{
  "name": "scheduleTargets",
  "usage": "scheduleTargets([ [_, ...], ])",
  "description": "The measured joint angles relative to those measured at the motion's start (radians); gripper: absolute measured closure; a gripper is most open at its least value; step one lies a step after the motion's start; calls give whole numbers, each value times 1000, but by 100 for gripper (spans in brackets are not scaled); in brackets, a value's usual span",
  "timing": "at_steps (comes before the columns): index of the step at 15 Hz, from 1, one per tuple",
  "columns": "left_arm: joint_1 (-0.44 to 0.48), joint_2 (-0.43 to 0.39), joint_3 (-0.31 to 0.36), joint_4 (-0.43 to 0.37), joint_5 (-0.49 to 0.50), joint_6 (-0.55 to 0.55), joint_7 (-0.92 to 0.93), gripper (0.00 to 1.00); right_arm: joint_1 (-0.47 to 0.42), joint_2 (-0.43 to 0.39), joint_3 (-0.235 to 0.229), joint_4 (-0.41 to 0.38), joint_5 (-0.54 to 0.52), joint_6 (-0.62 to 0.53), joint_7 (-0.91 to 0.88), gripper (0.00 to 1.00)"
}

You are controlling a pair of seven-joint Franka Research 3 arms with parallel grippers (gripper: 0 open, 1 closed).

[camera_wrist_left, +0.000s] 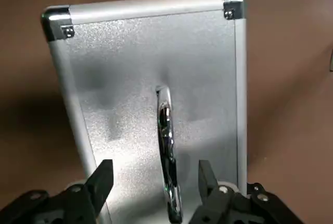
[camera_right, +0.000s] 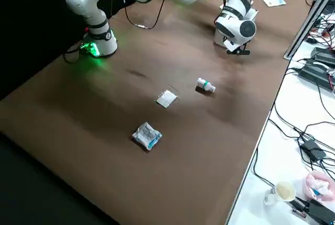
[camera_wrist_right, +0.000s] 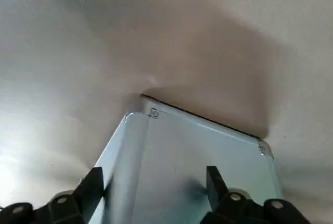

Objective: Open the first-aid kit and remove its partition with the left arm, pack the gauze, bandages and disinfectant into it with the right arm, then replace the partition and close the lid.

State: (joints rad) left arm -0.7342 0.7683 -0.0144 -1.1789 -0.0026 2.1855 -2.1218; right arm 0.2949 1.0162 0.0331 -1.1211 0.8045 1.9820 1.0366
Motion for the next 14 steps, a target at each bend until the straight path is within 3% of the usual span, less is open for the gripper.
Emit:
scheduleTargets([
  [1,0,0,0,0,0,1,0,30,0,0,0,0,1,0,0,14],
  [6,2,0,0,0,0,7,0,80,0,1,0,0,3,-1,0,14],
  [9,5,0,0,2,0,19,-9,87,0,1,-1,0,4,-2,0,14],
  [14,6,0,-1,3,0,20,-13,86,-1,1,-1,0,6,-2,0,14],
])
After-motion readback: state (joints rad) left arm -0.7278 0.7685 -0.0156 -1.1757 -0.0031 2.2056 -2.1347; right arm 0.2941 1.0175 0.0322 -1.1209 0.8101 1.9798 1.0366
